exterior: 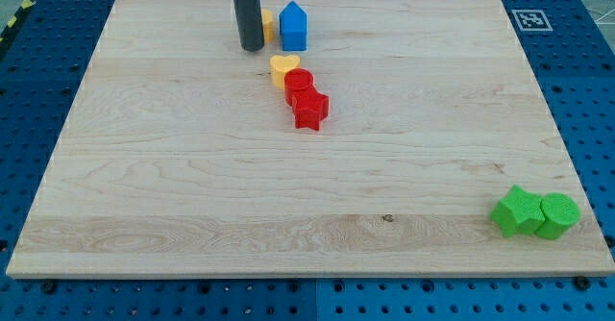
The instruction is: Nudge the yellow heart to the right
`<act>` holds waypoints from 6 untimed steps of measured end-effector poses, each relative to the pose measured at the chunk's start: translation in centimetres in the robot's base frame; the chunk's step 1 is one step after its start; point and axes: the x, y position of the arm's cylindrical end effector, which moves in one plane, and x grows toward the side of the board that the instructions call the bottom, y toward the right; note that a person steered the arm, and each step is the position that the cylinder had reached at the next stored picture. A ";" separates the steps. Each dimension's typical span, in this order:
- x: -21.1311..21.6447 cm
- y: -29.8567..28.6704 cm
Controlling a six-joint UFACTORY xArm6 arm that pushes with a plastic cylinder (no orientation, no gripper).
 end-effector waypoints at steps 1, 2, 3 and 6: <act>-0.3 0.0; -0.6 0.0; -0.9 0.0; 2.1 0.3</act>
